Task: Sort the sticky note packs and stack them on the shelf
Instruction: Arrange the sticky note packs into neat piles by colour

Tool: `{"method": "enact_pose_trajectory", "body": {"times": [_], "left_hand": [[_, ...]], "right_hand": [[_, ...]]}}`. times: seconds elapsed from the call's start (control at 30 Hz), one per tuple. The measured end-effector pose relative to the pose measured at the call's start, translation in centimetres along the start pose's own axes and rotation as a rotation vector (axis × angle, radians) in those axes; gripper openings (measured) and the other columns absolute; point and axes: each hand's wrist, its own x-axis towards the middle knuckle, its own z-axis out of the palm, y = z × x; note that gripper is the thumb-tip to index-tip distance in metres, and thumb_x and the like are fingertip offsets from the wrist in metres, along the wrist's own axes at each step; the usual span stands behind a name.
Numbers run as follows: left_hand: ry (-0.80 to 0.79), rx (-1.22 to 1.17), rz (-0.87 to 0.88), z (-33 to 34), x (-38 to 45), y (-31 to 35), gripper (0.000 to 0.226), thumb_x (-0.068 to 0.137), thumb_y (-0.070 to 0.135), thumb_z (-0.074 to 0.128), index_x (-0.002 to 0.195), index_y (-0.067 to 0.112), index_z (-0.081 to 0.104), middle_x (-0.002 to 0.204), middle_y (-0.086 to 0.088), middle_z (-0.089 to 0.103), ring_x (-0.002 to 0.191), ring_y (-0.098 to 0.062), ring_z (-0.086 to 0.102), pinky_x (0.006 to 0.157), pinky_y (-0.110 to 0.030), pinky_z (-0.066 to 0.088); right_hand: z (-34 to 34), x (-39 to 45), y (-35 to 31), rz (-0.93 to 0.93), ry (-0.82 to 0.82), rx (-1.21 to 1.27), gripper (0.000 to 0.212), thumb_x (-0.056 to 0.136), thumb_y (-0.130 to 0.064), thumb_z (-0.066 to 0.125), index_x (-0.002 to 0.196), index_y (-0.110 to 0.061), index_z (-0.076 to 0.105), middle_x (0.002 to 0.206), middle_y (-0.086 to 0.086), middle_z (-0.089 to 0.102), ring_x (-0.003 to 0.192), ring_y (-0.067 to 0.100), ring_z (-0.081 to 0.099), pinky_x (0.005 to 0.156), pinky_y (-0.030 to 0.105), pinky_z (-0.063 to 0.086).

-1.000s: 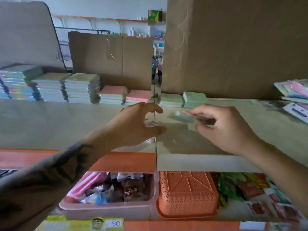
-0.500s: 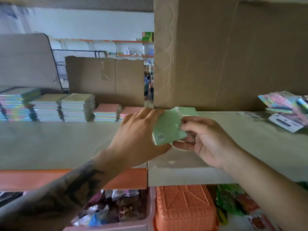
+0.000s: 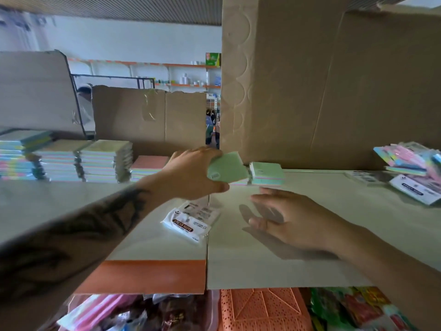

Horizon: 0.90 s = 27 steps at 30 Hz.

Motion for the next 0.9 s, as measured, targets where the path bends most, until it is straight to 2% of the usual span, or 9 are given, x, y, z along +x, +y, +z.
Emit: {"method": "enact_pose_trajectory", "body": {"times": [0.07,0.17,0.33,0.47,0.6,0.67,0.77,0.83,0.9], "left_hand": [[-0.052,0.029,0.014,-0.1,2.0,-0.2,0.078,0.083,0.061,0.071,0.148,0.027,0.044,0.139,0.003,0.058,0.121,-0.024,0.055,0.105,-0.04,0.041],[-0.117,0.087,0.05,0.4,5.1,-0.3,0.075,0.087,0.061,0.069,0.148,0.027,0.044,0.143,0.002,0.056,0.128,-0.026,0.053,0.109,-0.039,0.038],[-0.228,0.03,-0.005,2.5,8.6,-1.1,0.08,0.087,0.059,0.07,0.155,0.036,0.034,0.145,0.004,0.057,0.132,-0.025,0.052,0.109,-0.039,0.038],[-0.299,-0.004,-0.031,3.9,10.0,-1.7,0.078,0.083,0.052,0.077,0.15,0.035,0.04,0.144,0.005,0.056,0.127,-0.023,0.054,0.108,-0.039,0.044],[-0.364,-0.038,0.004,4.2,10.4,-1.9,0.075,0.086,0.047,0.077,0.15,0.031,0.042,0.151,0.006,0.048,0.133,-0.021,0.049,0.112,-0.038,0.04],[-0.386,-0.047,0.005,4.4,10.4,-2.0,0.071,0.088,0.045,0.075,0.15,0.03,0.043,0.151,0.006,0.048,0.132,-0.02,0.049,0.109,-0.033,0.04],[-0.402,-0.045,0.006,4.1,9.6,-2.0,0.076,0.088,0.047,0.074,0.153,0.031,0.038,0.154,0.005,0.044,0.134,-0.021,0.047,0.106,-0.03,0.038],[-0.351,-0.041,0.008,3.7,8.6,-1.9,0.081,0.087,0.052,0.074,0.155,0.035,0.034,0.154,0.005,0.046,0.135,-0.023,0.047,0.109,-0.035,0.038],[-0.256,-0.019,0.02,3.0,7.0,-1.6,0.076,0.088,0.053,0.071,0.154,0.038,0.036,0.146,0.002,0.054,0.131,-0.027,0.051,0.104,-0.035,0.039]], "right_hand": [[0.2,0.2,0.4,0.012,-0.062,-0.021,0.078,0.089,-0.083,0.03,0.159,-0.048,0.025,0.171,-0.017,0.011,0.156,0.005,0.012,0.125,0.032,0.018],[0.8,0.3,0.9,0.034,-0.089,-0.012,0.075,0.091,-0.082,0.025,0.16,-0.052,0.017,0.171,-0.018,0.007,0.156,0.004,0.005,0.126,0.038,0.011],[1.3,0.4,1.1,0.024,-0.095,-0.036,0.072,0.094,-0.08,0.021,0.16,-0.052,0.014,0.172,-0.015,0.004,0.158,0.009,0.001,0.127,0.043,0.007],[1.2,0.3,1.2,0.009,-0.088,-0.048,0.068,0.099,-0.075,0.023,0.161,-0.048,0.015,0.172,-0.013,0.007,0.158,0.009,0.003,0.126,0.042,0.008],[1.3,0.4,1.5,-0.001,-0.094,-0.03,0.068,0.099,-0.075,0.024,0.16,-0.05,0.013,0.172,-0.013,0.004,0.158,0.009,0.0,0.126,0.043,0.006],[1.2,0.3,1.4,0.0,-0.102,-0.022,0.068,0.099,-0.075,0.025,0.161,-0.05,0.013,0.172,-0.013,0.004,0.158,0.009,0.0,0.126,0.043,0.005],[1.2,0.4,1.5,0.001,-0.104,-0.019,0.068,0.099,-0.075,0.025,0.161,-0.05,0.012,0.172,-0.013,0.004,0.158,0.009,0.0,0.126,0.043,0.005],[1.3,0.5,1.6,0.0,-0.096,-0.017,0.069,0.098,-0.076,0.025,0.161,-0.05,0.013,0.172,-0.014,0.005,0.157,0.008,0.001,0.126,0.043,0.006],[1.4,0.5,1.6,-0.005,-0.084,-0.006,0.071,0.096,-0.078,0.025,0.16,-0.049,0.015,0.172,-0.014,0.007,0.157,0.007,0.004,0.126,0.043,0.008]]}}
